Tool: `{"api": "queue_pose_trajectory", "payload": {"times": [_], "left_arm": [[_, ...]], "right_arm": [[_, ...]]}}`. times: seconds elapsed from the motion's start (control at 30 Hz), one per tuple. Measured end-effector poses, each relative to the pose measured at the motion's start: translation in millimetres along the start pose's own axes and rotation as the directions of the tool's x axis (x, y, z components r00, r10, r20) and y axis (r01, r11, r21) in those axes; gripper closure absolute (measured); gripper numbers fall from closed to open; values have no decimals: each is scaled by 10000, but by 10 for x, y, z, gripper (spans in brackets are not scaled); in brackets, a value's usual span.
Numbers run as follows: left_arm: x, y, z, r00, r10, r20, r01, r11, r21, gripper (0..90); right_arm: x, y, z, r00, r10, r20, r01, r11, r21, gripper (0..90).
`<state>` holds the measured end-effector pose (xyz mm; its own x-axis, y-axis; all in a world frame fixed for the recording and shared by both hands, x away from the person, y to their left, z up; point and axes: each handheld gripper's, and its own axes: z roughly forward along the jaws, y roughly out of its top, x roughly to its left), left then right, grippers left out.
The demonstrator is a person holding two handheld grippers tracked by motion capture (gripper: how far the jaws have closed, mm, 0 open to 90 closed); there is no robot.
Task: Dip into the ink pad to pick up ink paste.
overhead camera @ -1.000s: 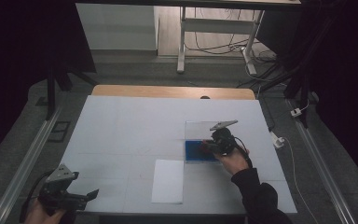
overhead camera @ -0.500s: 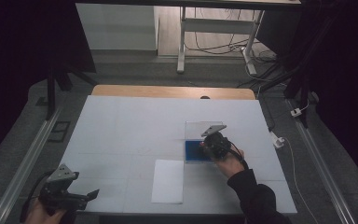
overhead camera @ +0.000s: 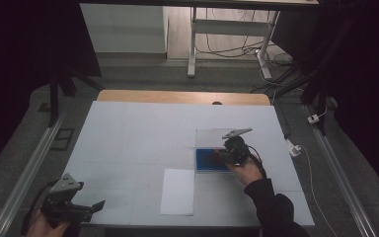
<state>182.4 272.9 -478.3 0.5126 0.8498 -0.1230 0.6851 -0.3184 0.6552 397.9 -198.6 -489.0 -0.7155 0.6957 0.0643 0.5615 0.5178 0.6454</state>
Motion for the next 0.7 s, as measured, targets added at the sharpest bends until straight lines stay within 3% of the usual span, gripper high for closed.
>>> {"api": "queue_pose_trajectory", "payload": {"times": [0.43, 0.7], "left_arm": [[2, -2, -4, 10000, -1, 21, 1, 10000, -31, 26], [5, -3, -7, 10000, -27, 34, 27, 10000, -57, 25]], "right_arm": [[91, 22, -16, 9951, -842, 522, 839, 9964, 90, 795], [80, 10, -41, 9965, -741, 389, 744, 9972, -49, 792]]}}
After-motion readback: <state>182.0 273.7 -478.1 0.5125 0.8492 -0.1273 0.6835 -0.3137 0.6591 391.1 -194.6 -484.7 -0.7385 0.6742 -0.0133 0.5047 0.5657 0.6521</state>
